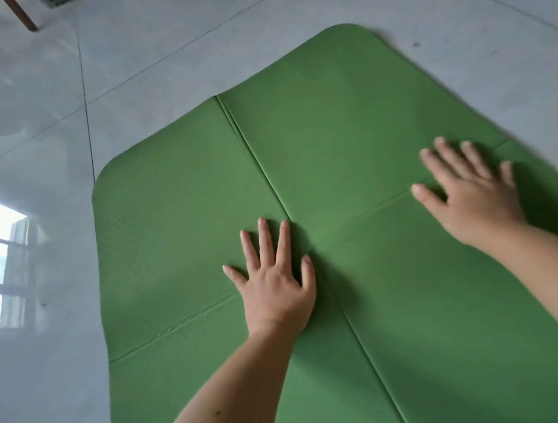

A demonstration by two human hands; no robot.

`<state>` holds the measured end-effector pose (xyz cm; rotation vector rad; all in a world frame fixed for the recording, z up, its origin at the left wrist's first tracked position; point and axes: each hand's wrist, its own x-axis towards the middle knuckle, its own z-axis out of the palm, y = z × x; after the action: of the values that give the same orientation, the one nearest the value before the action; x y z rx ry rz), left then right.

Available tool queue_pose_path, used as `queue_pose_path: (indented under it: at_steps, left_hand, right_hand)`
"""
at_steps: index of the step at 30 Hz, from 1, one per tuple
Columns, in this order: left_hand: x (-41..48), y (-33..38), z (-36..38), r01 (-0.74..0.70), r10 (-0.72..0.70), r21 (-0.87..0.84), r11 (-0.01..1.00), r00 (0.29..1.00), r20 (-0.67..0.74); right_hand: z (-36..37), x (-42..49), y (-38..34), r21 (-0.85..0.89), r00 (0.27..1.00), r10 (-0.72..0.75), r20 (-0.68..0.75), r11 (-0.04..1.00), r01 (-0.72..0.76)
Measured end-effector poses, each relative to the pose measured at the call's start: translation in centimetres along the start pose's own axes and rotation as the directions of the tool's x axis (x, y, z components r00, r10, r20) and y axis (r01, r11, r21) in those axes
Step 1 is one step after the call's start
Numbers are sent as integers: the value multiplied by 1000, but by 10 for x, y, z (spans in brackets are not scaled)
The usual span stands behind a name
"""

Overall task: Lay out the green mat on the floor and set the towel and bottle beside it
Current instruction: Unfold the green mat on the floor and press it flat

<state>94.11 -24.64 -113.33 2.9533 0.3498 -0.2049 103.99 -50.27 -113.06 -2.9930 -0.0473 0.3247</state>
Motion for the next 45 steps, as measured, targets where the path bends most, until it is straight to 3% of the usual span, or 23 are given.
queue_pose_path:
  at_steps: [5,6,8,11,14,16,21,26,29,33,37,40,41,43,45]
  left_hand:
    - [-1,1,1,-6,6,-3,1000,1000,5]
    - [-2,2,0,-4,4,-7,1000,1000,0]
    - [-1,2,-1,-8,8,-19,1000,1000,-1]
    - [1,1,-1,-10,11,-23,1000,999,40]
    - [1,0,0,-1,2,-34,999,999,52]
    - [1,1,0,-1,2,-63,998,1000,10]
    - [1,2,1,-5,4,-62,998,1000,-18]
    - [0,3,0,-7,7,-64,998,1000,-6]
    - [-2,3,-3,-8,10,-64,998,1000,22]
    - [-6,7,-5,-4,5,-54,999,1000,27]
    - [-4,5,-16,-23,23,21,1000,999,33]
    - [9,4,-27,-72,75,-48,996,995,71]
    - [28,1,-32,-79,80,-71,994,997,19]
    - [90,-6,-40,7,-23,-145,989,993,-113]
    - [160,-21,-55,239,-251,-212,947,968,-29]
  right_hand:
    - [-16,3,-26,72,953,293,74,952,-298]
    - [-18,2,-43,78,967,252,44,964,-255]
    - [-16,-8,-88,93,999,-6,-32,996,9]
    - [-1,-31,-157,204,915,-403,5,896,394]
    - [16,-36,-170,245,881,-462,104,870,428]
    - [21,-25,-142,124,891,-449,70,890,438]
    - [12,-5,-52,-18,981,-196,0,980,196]
    - [5,-9,-21,-20,998,68,15,998,-67]
    - [3,2,-60,94,954,297,35,950,-299]
    - [-10,48,-126,222,798,583,151,767,-602]
    - [4,71,-142,234,758,652,2,737,-635]
    - [4,68,-144,199,747,665,-10,734,-650]
    - [5,69,-143,187,763,646,-22,752,-632]
    - [5,71,-142,165,786,618,-28,778,-606]
    - [7,70,-141,153,804,594,-27,797,-584]
